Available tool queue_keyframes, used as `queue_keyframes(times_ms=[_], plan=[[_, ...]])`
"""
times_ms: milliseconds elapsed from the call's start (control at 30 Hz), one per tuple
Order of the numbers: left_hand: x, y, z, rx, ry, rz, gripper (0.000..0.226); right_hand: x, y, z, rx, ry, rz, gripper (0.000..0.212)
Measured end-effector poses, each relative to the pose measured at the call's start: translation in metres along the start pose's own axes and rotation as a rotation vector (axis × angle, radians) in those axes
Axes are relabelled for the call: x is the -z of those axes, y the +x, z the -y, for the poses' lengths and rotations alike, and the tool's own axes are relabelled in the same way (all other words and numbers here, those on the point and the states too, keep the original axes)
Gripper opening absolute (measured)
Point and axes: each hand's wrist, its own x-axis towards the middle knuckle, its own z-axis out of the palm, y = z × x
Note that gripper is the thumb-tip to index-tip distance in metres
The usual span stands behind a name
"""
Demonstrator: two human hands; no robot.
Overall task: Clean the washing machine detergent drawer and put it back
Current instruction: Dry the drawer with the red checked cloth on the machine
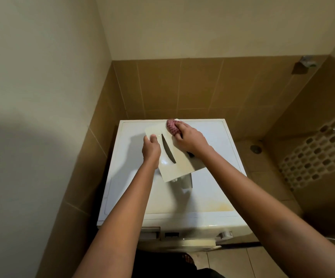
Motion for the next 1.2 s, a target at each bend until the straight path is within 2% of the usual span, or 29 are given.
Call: queue_keyframes(times_ms=[167,267,433,567,700,800,867,967,1067,1200], plan=[[-0.014,-0.013,0.001,0.078,-0.188,-0.104,0.049,0.002,0.02,0.01,0.05,-0.072,0.016,0.049],[-0.02,-0.016,0.002,0.123,-0.294,-0.135,0.05,-0.002,-0.005,0.009,0.17,-0.085,-0.074,0.046],[-0.022,-0.012,0.0,0.12,-0.34,-0.131,0.049,0.001,-0.063,-0.005,0.309,-0.09,-0.091,0.045],[-0.018,-0.009,0.003,0.182,-0.383,-0.054,0.051,0.008,-0.103,-0.029,0.342,-0.056,-0.102,0.044],[-0.016,-0.011,0.005,0.195,-0.376,0.029,0.054,0.008,-0.104,-0.04,0.159,-0.089,-0.174,0.047],[-0.014,-0.015,0.005,0.195,-0.45,0.1,0.046,0.006,-0.071,-0.032,-0.009,-0.065,-0.168,0.048],[-0.013,-0.018,0.004,0.202,-0.485,0.118,0.041,0.005,-0.043,-0.023,-0.056,-0.087,-0.152,0.046],[-0.013,-0.021,0.003,0.237,-0.535,0.17,0.038,-0.001,-0.008,-0.004,-0.014,-0.1,-0.077,0.047],[-0.011,-0.024,-0.002,0.299,-0.609,0.231,0.041,-0.013,0.013,0.027,0.115,-0.125,0.003,0.052],[-0.004,-0.022,-0.009,0.345,-0.833,0.323,0.04,-0.03,0.009,0.05,0.225,-0.145,0.018,0.05]])
